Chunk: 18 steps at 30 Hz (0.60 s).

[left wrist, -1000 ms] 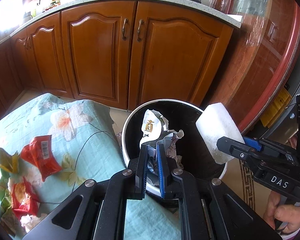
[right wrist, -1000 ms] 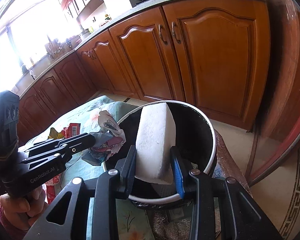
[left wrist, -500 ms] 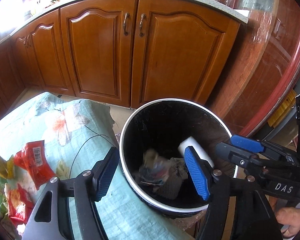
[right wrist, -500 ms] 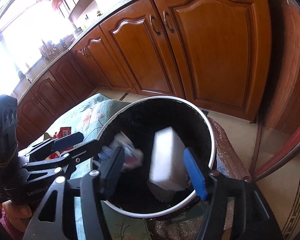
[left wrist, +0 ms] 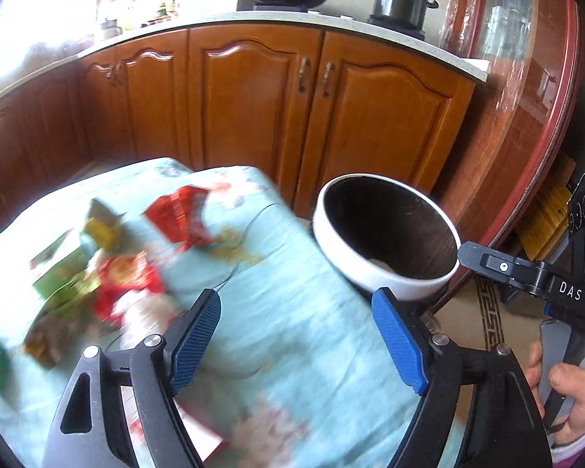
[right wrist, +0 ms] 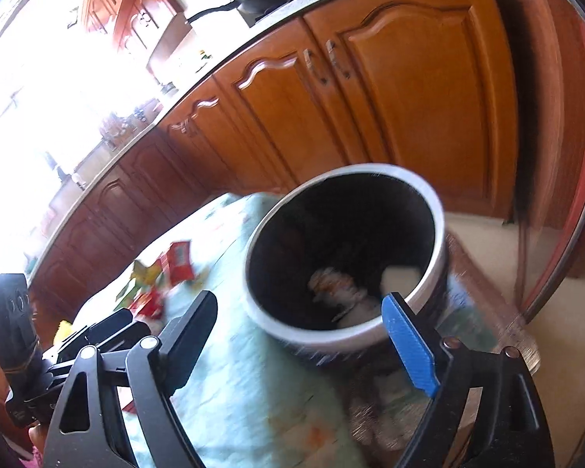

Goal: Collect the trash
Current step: 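Move both open tools back over the table, then grasp the yellow-green spout pouch with the left tool while the right tool grasps the white plastic bag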

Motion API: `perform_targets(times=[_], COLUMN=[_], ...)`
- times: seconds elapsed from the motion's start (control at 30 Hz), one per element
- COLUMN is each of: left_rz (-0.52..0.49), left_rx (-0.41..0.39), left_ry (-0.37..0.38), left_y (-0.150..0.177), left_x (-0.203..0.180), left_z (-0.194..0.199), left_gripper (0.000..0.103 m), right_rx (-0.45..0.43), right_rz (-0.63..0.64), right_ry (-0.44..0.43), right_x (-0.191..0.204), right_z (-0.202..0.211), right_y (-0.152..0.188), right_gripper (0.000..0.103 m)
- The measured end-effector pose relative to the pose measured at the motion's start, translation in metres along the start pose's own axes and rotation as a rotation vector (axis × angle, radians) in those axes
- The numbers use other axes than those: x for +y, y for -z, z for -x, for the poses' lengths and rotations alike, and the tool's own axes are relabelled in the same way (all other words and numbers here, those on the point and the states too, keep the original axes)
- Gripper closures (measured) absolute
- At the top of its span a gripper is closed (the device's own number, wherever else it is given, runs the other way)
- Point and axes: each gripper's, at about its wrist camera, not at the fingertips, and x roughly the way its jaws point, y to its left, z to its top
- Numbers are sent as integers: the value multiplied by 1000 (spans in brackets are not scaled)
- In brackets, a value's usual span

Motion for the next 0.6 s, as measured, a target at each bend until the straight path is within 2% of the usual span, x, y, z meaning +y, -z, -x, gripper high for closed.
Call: perform_targets(times=[0.13,0.37,0.6], left_rz=[12,99,181], left_rx=[-14,0,10], left_ry=[-69,-151,-170], left_y=[28,69,89], left_x=[22,66,101], left_z=[36,79,103], left_gripper=[23,21,21], right_rx=[37,111,162], right_rz=[13,63,142], right_ry=[-44,-110,-148], right_x=[26,76,125], right_z=[0,-12,-31], right_y=[26,60,81], right_gripper=[15,15,15])
